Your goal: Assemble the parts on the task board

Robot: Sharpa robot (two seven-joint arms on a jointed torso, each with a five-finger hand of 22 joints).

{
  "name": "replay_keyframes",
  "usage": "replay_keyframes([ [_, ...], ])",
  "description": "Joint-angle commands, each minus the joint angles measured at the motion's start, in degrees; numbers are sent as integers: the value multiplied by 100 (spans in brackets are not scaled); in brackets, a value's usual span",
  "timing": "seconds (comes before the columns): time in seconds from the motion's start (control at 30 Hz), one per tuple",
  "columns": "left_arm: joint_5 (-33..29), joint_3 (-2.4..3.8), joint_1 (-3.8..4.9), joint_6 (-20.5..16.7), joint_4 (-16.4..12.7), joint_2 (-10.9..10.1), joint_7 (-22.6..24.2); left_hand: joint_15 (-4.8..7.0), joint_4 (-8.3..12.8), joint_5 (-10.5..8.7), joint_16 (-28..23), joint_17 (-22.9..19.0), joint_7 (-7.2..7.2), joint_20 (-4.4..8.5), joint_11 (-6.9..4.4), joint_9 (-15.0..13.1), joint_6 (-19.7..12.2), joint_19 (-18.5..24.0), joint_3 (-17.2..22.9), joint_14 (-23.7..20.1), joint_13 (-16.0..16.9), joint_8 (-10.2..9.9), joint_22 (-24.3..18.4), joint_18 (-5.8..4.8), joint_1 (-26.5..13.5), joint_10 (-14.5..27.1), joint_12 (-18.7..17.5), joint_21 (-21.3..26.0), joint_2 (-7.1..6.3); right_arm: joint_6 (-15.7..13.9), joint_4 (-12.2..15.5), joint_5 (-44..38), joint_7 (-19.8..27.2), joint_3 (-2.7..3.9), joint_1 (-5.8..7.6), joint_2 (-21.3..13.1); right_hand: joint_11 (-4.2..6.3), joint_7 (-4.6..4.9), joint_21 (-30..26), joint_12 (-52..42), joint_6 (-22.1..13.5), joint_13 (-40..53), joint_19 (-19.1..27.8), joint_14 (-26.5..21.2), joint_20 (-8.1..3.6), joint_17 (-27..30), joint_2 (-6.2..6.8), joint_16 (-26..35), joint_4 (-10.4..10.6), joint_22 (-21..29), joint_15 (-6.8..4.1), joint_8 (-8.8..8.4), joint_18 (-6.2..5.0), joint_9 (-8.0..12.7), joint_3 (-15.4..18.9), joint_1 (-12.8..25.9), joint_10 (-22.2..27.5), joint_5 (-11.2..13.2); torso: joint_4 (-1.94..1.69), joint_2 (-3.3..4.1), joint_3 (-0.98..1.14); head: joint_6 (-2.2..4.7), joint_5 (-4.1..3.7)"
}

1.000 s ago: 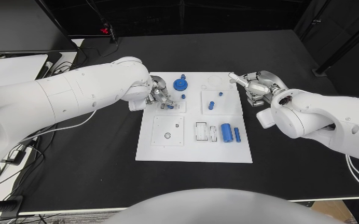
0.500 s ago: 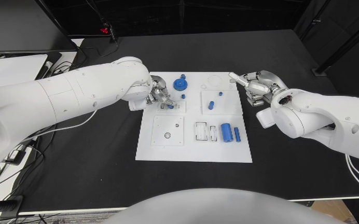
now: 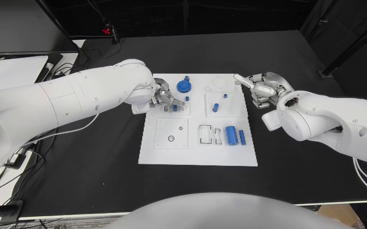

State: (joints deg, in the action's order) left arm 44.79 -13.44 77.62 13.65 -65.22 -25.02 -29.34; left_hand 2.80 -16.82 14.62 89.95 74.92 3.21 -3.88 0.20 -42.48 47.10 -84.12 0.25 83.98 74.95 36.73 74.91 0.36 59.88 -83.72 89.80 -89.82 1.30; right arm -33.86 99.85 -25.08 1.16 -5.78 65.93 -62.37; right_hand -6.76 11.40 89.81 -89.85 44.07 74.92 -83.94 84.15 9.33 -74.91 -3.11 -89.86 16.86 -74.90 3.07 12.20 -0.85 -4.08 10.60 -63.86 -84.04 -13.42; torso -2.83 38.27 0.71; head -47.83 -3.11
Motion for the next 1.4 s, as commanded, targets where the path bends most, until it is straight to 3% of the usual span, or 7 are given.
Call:
replay_keyframes([
  [0.03,24,-10,-11,-105,1,-8,-134,-17,0,-24,5,1508,17,-34,-31,-20,-26,-588,-96,602,1505,-17,1509,-36,-87,-628,20,-18,-16,46,10,9,31,1,5,2,-30,14,19,-15,-32,1508,-606,585,31,-1509,1,-14,-3,-1510,34,23,85,7,42,53,-596,-23,-4,2,3,-8,-1],
  [0.2,234,-9,-11,-264,-23,-40,-131,-17,-2,-50,5,1508,17,-33,-31,-55,-21,-588,-234,602,1505,-12,1509,-36,-210,-628,20,-18,-1,55,4,9,25,1,5,7,-30,14,19,-15,-32,1508,-606,585,31,-1509,1,-14,-3,-1510,34,23,85,7,42,53,-596,-23,1,1,-1,-9,-3],
  [0.43,519,-8,27,-478,-225,-263,-52,-9,2,-460,5,1508,9,-27,-39,-141,15,-588,-543,602,1505,14,1509,-36,-411,-628,20,-18,32,62,-5,9,17,1,2,19,-30,14,19,-15,-36,1508,-606,585,31,-1509,-7,-14,-5,-1510,34,28,85,7,44,57,-596,-34,8,-7,2,-9,-14],
  [0.87,493,-7,446,-399,-754,-859,876,-49,15,-507,5,1508,80,-53,20,-366,-417,-588,-712,602,1505,175,1509,-36,-95,-628,20,-18,83,59,-62,9,-8,0,-2,34,-30,14,19,-15,-38,1508,-606,585,31,-1509,-10,-14,-7,-1510,34,31,85,7,46,57,-596,-37,3,0,3,53,0],
  [1.0,356,-7,504,-310,-674,-951,1098,-46,3,-680,5,1508,68,-56,10,-470,-430,-588,-836,602,1505,331,1509,-36,-167,-628,20,-18,127,58,-65,9,-12,0,-2,38,-30,14,19,-15,-38,1508,-606,585,31,-1509,-11,-14,-7,-1510,34,32,85,7,46,57,-596,-38,0,6,1,83,-8],
  [1.13,296,-7,530,-170,-488,-951,1090,-29,-1,-808,5,1508,37,-48,-16,-534,-345,-588,-920,602,1505,438,1509,-36,-331,-628,20,-18,343,56,-67,9,-16,0,-3,38,-30,14,19,-15,-38,1508,-606,585,31,-1509,-11,-14,-7,-1510,34,32,85,7,46,57,-596,-38,2,9,0,104,-11],
  [1.4,354,-8,530,170,129,-673,1285,29,11,-1146,5,1508,-25,-2,-70,-509,-113,-588,-1037,602,1505,387,1509,-36,-318,-628,20,-18,714,47,-60,9,-27,0,-4,46,-31,15,19,-15,-44,1508,-606,585,31,-1509,-11,-14,-14,-1510,34,36,85,7,48,47,-596,-40,6,26,-7,178,49],
])
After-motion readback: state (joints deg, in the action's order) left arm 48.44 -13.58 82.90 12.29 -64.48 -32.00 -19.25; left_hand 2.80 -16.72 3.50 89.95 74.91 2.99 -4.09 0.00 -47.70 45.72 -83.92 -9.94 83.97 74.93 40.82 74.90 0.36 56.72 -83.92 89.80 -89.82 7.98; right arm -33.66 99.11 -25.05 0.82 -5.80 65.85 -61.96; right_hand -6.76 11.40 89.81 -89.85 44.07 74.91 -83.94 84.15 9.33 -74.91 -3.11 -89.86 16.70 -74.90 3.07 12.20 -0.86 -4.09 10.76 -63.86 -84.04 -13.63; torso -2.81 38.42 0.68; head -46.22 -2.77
